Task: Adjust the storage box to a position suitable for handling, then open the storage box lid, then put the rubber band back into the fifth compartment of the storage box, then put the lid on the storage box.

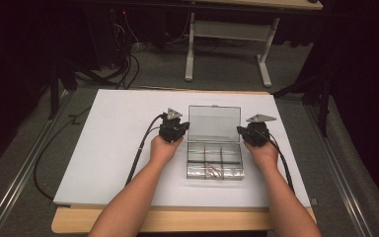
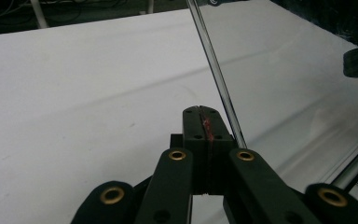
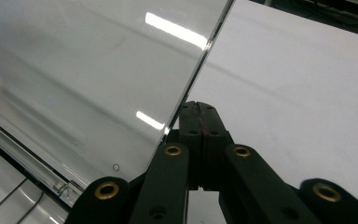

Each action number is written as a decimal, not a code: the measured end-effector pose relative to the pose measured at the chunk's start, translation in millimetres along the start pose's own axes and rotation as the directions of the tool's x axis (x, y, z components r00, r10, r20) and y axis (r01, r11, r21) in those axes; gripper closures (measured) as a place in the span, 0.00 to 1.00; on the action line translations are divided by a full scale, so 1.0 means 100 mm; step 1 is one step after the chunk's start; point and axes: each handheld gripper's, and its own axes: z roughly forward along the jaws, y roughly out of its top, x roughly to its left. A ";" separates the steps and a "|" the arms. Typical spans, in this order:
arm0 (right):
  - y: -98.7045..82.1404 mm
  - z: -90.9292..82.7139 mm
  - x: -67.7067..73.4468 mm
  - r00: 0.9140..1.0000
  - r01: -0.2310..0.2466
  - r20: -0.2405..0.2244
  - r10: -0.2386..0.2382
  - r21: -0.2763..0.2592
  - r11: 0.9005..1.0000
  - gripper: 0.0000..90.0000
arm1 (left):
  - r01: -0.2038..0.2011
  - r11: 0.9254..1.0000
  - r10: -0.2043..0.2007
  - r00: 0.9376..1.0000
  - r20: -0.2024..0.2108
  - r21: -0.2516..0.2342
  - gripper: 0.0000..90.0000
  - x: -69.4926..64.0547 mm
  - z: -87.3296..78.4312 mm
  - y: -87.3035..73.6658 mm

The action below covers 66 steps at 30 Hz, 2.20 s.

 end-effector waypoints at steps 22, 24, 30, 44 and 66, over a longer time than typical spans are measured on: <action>0.05 -0.15 0.03 1.000 -0.005 0.011 0.005 -0.025 1.000 1.00 | -0.008 0.999 0.009 1.000 0.009 -0.052 1.00 -0.07 -0.23 0.10; 0.05 -0.17 0.04 1.000 -0.004 0.012 0.004 -0.022 1.000 1.00 | -0.007 0.999 0.008 1.000 0.017 -0.053 1.00 -0.07 -0.24 0.10; 0.07 -0.22 0.06 1.000 0.012 0.020 -0.011 -0.023 1.000 1.00 | -0.005 0.998 0.007 1.000 0.022 -0.068 1.00 -0.10 -0.27 0.10; 0.06 -0.30 0.10 1.000 0.022 0.021 -0.022 -0.024 0.999 1.00 | -0.006 0.997 0.008 1.000 0.020 -0.077 1.00 -0.17 -0.36 0.07; -0.13 -0.54 0.23 0.999 0.036 0.023 -0.034 -0.053 0.998 1.00 | 0.015 0.993 -0.011 0.999 0.034 -0.115 1.00 -0.33 -0.58 -0.14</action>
